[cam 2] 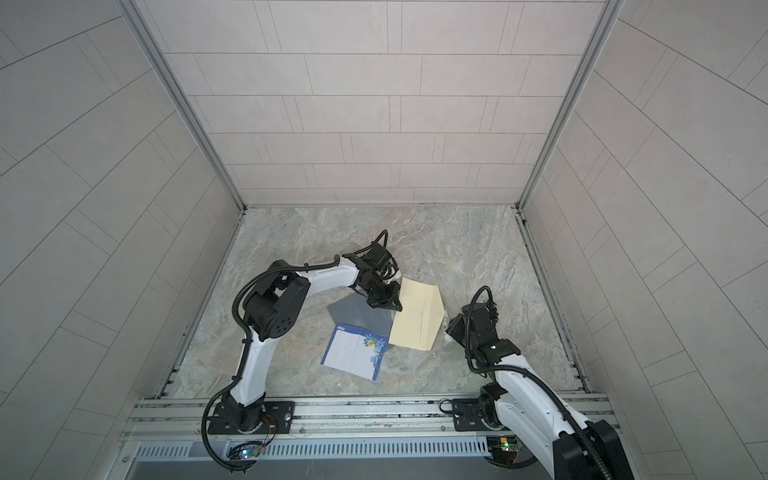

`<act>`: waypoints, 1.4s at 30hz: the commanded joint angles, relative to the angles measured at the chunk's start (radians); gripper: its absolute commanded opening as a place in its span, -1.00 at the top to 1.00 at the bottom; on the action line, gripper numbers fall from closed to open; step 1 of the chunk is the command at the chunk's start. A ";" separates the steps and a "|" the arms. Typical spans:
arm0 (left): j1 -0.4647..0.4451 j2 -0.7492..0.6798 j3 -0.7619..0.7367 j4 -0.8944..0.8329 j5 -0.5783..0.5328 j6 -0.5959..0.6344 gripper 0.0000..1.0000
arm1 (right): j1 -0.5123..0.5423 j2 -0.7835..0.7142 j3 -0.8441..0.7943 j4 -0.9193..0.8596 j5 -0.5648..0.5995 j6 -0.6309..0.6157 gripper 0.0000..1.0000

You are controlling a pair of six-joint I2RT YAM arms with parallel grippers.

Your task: Place the letter into the envelope and seal it

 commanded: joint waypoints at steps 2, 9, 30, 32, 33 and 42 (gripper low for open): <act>-0.001 0.002 -0.009 0.000 -0.020 -0.005 1.00 | 0.020 0.078 0.062 -0.024 -0.040 -0.073 -0.03; -0.002 -0.003 -0.013 0.000 -0.021 -0.002 1.00 | 0.055 0.180 0.153 -0.016 -0.043 -0.137 0.01; -0.002 -0.005 -0.010 -0.007 -0.024 0.007 1.00 | 0.225 0.601 0.495 -0.069 -0.078 -0.291 0.44; -0.002 -0.007 -0.010 -0.009 -0.025 0.008 1.00 | 0.239 0.635 0.505 -0.066 -0.078 -0.289 0.50; -0.002 -0.008 -0.012 -0.009 -0.026 0.008 1.00 | 0.243 0.652 0.508 -0.064 -0.081 -0.287 0.55; -0.002 -0.014 -0.016 -0.010 -0.033 0.008 1.00 | 0.279 0.755 0.515 -0.081 -0.091 -0.241 0.78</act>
